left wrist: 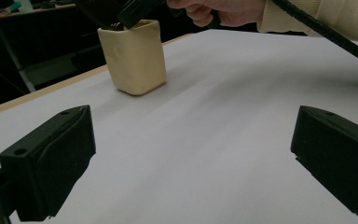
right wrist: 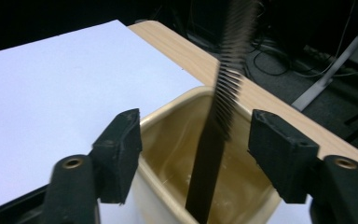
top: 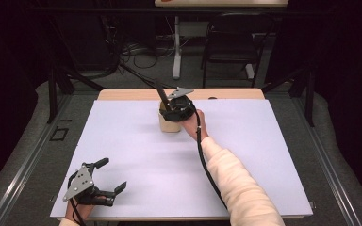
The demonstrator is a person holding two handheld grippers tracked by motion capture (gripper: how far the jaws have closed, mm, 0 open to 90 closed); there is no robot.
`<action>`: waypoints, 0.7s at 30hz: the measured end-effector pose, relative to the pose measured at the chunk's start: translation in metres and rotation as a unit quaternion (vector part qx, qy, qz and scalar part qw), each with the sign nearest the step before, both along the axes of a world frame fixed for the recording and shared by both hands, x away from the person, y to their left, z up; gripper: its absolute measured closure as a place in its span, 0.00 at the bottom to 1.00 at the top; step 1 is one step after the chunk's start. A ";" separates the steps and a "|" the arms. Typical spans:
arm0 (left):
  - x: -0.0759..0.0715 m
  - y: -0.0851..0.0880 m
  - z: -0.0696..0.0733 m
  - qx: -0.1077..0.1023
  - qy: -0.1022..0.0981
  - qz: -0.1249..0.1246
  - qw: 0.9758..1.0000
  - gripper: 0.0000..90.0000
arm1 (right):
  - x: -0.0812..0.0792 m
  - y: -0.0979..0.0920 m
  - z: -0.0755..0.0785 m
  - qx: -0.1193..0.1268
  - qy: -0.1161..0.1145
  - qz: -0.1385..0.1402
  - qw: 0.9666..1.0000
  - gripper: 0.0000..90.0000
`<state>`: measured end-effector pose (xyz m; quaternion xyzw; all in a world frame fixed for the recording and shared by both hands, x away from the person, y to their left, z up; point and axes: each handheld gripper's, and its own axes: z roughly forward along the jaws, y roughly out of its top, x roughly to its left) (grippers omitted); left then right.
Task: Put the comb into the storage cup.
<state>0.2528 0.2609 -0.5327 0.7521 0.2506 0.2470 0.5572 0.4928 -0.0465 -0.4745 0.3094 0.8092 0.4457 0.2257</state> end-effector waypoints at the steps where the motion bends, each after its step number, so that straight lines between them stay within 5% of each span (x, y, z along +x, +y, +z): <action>1: 0.000 0.000 0.000 0.000 0.000 0.000 1.000 0.00 | -0.002 -0.001 0.001 -0.001 0.002 0.001 1.000 0.32; 8: 0.000 0.000 0.000 0.002 0.001 -0.001 1.000 0.00 | -0.011 -0.008 0.009 0.000 0.014 0.013 1.000 0.18; 21: 0.000 -0.001 0.000 0.003 0.001 0.000 1.000 0.00 | -0.028 -0.024 0.017 0.005 0.037 0.036 0.999 0.07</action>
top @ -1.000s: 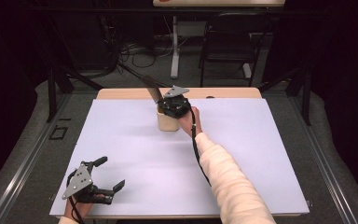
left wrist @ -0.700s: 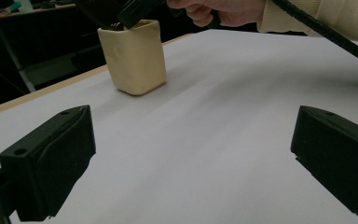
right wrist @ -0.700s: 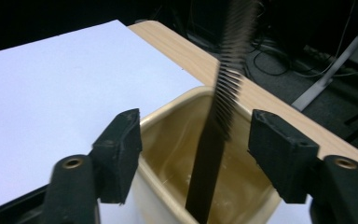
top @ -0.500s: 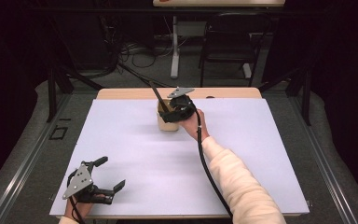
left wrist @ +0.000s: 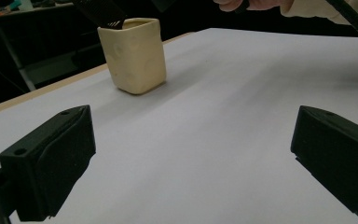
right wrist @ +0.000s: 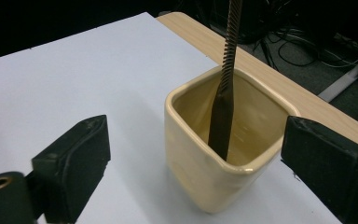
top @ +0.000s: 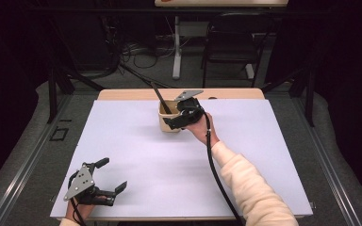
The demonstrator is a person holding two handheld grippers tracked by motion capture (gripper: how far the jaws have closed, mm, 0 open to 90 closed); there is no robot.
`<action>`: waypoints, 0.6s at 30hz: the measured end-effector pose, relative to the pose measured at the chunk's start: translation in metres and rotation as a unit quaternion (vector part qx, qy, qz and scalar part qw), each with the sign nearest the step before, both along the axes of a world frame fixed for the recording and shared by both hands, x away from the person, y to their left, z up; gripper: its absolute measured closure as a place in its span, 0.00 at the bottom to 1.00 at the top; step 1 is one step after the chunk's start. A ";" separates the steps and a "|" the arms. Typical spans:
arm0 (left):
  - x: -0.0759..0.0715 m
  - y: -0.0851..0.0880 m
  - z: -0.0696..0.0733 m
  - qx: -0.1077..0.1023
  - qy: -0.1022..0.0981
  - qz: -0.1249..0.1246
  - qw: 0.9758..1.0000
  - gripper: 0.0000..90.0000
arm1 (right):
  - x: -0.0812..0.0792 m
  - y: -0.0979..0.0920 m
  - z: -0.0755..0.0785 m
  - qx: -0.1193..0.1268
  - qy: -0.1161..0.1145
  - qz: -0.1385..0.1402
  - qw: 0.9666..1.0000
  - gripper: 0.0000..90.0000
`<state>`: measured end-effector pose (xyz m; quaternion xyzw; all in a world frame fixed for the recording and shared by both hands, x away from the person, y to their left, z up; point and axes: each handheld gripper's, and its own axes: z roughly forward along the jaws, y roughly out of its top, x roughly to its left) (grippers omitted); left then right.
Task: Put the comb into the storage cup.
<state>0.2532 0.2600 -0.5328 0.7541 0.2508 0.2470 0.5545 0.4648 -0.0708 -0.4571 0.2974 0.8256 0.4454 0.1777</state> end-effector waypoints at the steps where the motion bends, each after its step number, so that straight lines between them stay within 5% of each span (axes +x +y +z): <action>1: 0.000 0.000 0.000 0.001 0.000 0.001 1.000 0.00 | -0.001 -0.001 0.000 -0.001 0.000 0.000 1.000 0.07; 18: -0.003 0.002 0.000 -0.001 0.001 0.004 1.000 0.00 | -0.023 -0.026 -0.002 -0.010 0.023 0.016 1.000 0.00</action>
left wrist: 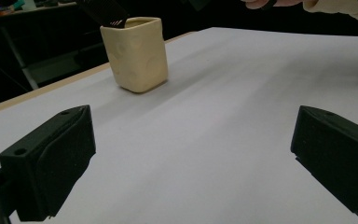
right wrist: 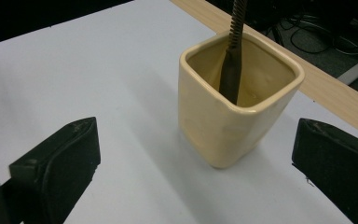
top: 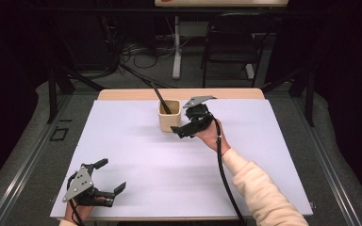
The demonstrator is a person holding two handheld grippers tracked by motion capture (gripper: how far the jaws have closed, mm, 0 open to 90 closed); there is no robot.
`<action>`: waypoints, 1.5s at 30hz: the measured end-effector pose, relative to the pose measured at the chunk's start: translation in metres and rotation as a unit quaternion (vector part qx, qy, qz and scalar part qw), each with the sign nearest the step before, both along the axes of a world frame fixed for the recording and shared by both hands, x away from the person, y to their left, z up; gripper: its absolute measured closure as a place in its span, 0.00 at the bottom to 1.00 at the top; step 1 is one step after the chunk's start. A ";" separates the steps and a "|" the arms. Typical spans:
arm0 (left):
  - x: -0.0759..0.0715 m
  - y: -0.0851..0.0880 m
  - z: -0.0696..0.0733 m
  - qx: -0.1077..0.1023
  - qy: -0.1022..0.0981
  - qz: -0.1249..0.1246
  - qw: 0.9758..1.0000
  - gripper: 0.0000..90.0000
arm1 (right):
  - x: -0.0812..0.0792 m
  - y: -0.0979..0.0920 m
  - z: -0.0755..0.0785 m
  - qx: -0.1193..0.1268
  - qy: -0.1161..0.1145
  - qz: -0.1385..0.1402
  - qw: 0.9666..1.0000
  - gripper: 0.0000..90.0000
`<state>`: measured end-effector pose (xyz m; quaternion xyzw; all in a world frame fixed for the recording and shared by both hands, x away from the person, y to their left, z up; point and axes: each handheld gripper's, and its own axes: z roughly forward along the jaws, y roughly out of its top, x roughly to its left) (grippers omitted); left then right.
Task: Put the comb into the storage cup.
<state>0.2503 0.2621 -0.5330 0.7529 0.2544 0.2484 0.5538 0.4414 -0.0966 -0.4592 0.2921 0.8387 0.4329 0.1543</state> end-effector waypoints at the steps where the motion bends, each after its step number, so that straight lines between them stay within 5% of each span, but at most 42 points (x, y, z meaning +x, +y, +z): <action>1: 0.000 0.000 0.000 -0.001 -0.001 0.001 1.000 0.00 | -0.001 -0.001 0.000 0.001 0.000 0.000 1.000 0.00; 21: 0.001 -0.001 0.000 -0.001 -0.001 0.000 1.000 0.00 | -0.027 -0.040 -0.003 -0.003 0.018 -0.010 1.000 0.00; 45: 0.000 -0.002 0.000 0.000 -0.001 0.000 1.000 0.00 | -0.063 -0.084 -0.011 -0.008 0.010 -0.022 1.000 0.00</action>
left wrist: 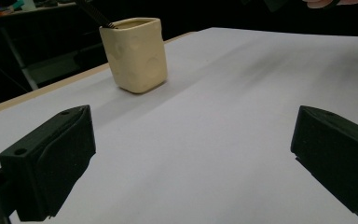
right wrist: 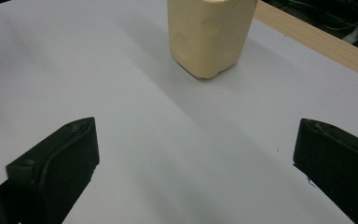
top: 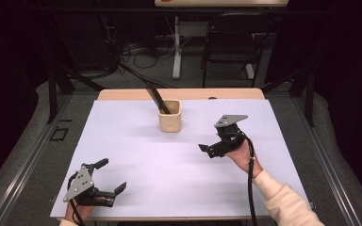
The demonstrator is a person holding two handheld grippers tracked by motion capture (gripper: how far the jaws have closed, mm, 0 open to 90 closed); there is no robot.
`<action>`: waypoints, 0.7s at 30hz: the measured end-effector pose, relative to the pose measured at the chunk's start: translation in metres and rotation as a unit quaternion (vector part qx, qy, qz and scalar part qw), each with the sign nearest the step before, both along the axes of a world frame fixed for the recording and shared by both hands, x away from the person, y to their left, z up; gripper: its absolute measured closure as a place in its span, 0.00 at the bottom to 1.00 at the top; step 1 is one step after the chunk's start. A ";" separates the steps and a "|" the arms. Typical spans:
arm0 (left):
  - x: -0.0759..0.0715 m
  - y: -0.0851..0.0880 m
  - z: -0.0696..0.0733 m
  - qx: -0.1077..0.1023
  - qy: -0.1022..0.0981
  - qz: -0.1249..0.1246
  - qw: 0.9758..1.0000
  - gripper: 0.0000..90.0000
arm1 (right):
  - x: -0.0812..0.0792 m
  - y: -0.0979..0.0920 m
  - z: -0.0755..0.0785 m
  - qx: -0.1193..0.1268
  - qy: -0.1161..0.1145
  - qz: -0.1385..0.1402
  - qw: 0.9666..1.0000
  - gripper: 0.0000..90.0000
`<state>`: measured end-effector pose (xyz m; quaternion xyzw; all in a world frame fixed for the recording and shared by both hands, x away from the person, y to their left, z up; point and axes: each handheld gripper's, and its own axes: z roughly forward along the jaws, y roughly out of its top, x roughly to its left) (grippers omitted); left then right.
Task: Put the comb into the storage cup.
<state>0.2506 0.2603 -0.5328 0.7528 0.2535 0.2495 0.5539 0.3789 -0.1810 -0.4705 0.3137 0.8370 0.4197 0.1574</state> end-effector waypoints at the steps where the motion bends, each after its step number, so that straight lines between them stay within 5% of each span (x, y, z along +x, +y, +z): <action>1: 0.000 0.000 0.000 0.000 0.000 0.001 1.000 0.00 | -0.002 -0.002 0.000 0.002 0.000 -0.001 1.000 0.00; 21: 0.001 0.000 0.000 0.001 0.002 -0.001 1.000 0.00 | -0.046 -0.035 -0.012 0.002 -0.023 -0.010 1.000 0.00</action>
